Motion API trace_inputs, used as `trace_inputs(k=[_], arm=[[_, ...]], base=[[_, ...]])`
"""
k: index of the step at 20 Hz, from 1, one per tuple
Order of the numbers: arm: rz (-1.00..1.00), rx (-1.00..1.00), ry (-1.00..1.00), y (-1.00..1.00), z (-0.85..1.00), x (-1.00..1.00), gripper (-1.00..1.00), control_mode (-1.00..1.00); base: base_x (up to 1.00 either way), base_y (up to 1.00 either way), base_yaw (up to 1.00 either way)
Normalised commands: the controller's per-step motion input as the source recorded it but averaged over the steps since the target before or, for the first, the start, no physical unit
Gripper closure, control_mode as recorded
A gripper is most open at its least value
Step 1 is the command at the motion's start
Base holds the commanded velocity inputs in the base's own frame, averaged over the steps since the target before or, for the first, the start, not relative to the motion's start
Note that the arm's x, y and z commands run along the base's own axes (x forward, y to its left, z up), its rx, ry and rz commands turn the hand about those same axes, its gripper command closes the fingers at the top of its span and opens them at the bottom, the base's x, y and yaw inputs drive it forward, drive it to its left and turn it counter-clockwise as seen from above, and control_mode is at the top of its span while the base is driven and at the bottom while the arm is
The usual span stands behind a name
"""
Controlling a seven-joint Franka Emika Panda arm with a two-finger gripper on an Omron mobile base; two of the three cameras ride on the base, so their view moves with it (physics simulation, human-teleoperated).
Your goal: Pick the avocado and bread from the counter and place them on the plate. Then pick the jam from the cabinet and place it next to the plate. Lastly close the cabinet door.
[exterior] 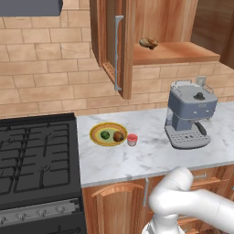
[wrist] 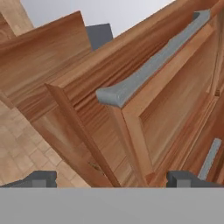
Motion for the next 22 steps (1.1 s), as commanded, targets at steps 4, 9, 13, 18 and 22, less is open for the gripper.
trace_inputs(k=[4,9,13,18,22], arm=[[0.0,-0.12,-0.01,0.13,0.0,0.19,-1.0,-1.0],[0.0,-0.1,0.0,0.08,0.0,0.22,-1.0,-1.0],[0.0,-0.04,0.0,0.0,0.0,0.22,-1.0,-1.0],[0.0,0.0,0.0,0.0,0.11,0.18,-1.0,-1.0],[0.0,-0.02,-0.03,0.0,0.27,0.02,-1.0,-1.0]], base=[[0.0,0.0,0.0],[0.0,0.0,0.0],[0.0,0.0,0.0],[0.0,0.0,0.0],[0.0,0.0,0.0]])
